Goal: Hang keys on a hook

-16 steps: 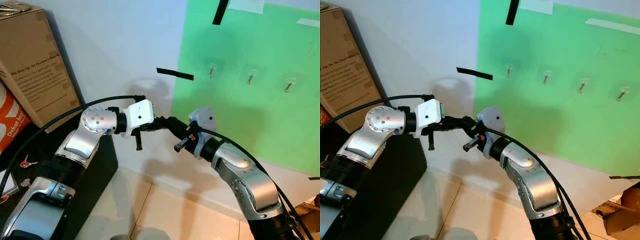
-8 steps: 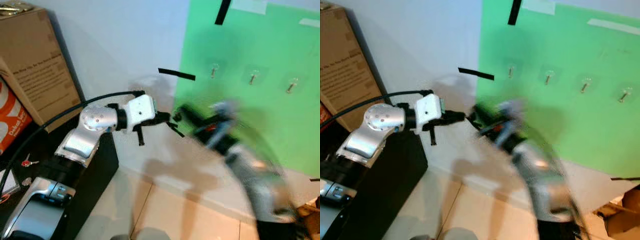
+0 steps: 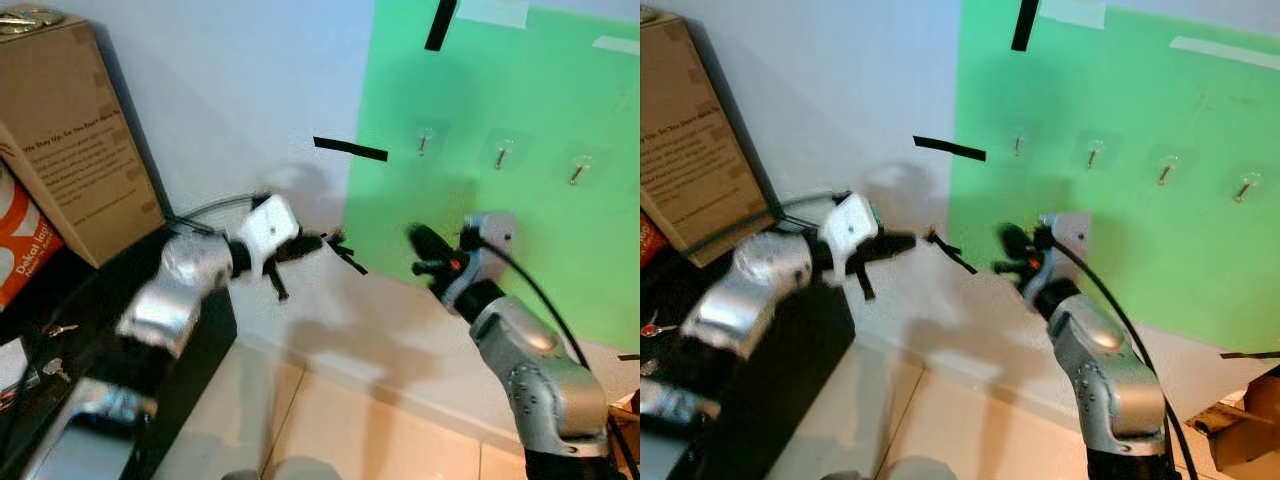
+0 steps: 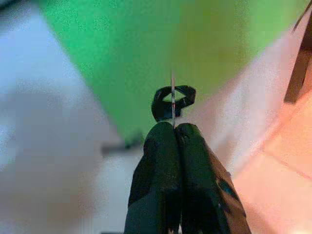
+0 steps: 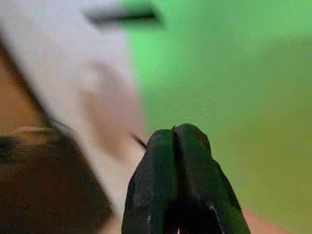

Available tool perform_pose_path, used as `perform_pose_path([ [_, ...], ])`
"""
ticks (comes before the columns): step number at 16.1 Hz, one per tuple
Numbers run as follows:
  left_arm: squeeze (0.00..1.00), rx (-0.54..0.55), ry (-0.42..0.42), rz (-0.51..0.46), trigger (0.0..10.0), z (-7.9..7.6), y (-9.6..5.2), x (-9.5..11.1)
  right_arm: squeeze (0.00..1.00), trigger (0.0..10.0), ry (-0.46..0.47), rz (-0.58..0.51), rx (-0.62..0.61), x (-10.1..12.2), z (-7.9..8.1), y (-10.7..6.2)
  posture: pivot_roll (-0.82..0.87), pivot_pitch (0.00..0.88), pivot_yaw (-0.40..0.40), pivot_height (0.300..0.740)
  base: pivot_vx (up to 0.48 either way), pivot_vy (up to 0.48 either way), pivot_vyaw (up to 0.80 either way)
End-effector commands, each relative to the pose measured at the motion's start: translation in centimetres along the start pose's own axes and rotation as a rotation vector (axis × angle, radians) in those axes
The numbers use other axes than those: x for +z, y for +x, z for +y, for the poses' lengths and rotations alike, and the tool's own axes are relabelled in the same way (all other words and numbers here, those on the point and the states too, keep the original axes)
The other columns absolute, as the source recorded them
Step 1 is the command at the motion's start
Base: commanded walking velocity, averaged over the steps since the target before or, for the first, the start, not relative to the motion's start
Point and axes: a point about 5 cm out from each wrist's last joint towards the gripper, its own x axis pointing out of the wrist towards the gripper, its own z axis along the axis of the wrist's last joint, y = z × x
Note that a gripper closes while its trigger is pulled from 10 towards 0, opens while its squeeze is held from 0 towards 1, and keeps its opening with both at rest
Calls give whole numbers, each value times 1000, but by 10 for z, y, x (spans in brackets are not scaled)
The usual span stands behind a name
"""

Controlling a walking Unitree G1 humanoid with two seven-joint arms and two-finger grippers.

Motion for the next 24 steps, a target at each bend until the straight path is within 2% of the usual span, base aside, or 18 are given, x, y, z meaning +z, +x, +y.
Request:
perform_pose_path([
  [1,0,37,66,128,0,0,-1,-17,0,10000,-35,27,-63,-4,-7,-3,-58,0,-12,740,0,0,0],
  [2,0,46,85,145,0,0,-1,-20,0,10000,-36,24,-61,-4,-7,-4,-61,0,-11,740,0,0,0],
  [4,0,67,-47,-70,0,5,5,10,0,10000,-43,20,-47,-3,-5,-7,-68,0,-6,740,0,0,0],
  [5,0,102,-157,-54,0,11,8,12,0,10000,-92,38,-55,-5,-4,-6,-66,0,-8,740,0,0,0],
  [6,0,112,41,246,0,11,3,-26,0,10000,-118,52,-64,-8,-4,-6,-66,0,-10,740,0,0,0],
  [7,0,114,-12,265,0,10,-1,-33,0,10000,-116,53,-65,-8,-3,-6,-67,0,-9,740,0,0,0],
  [8,0,102,-159,244,0,6,-5,-36,0,10000,-128,62,-69,-10,-4,-6,-63,0,-11,740,0,0,0],
  [9,0,79,-174,301,0,2,-13,-44,0,10000,-152,86,-77,-14,-6,-6,-52,0,-17,740,0,0,0],
  [10,0,66,-111,390,0,0,-20,-55,0,10000,-156,98,-83,-16,-6,-6,-52,0,-17,740,0,0,0],
  [12,0,71,-153,383,0,-1,-26,-60,0,10000,-157,102,-74,-17,-3,-4,-43,0,-30,740,0,0,0],
  [13,0,126,-176,269,0,4,-25,-47,0,10000,-161,83,-59,-15,0,-3,-32,0,-37,740,0,0,0],
  [14,0,141,-168,234,0,5,-25,-43,0,10000,-162,71,-54,-14,0,-3,-32,0,-37,740,0,0,0],
  [15,0,228,-215,172,5255,8,-27,-38,0,10000,-152,50,-43,-13,3,-3,-33,0,-36,740,0,0,0],
  [16,0,349,-266,110,10000,11,-31,-34,0,10000,-151,35,-69,-14,2,-4,-44,0,-19,740,0,0,0],
  [17,0,450,-298,73,10000,13,-36,-32,0,10000,-153,26,-128,-16,-3,-5,-48,0,-13,740,0,0,0],
  [19,0,578,-205,0,10000,13,-43,-22,0,10000,-100,2,-263,-17,-15,-7,-50,0,-11,740,0,0,0],
  [21,0,589,-189,-73,10000,14,-41,-11,0,10000,-74,-16,-276,-15,-15,-6,-49,0,-10,740,0,0,-228],
  [24,0,628,-214,-56,10000,20,-40,-11,0,10000,-55,-79,-228,-7,-2,-2,-47,0,-3,740,0,0,-800],
])
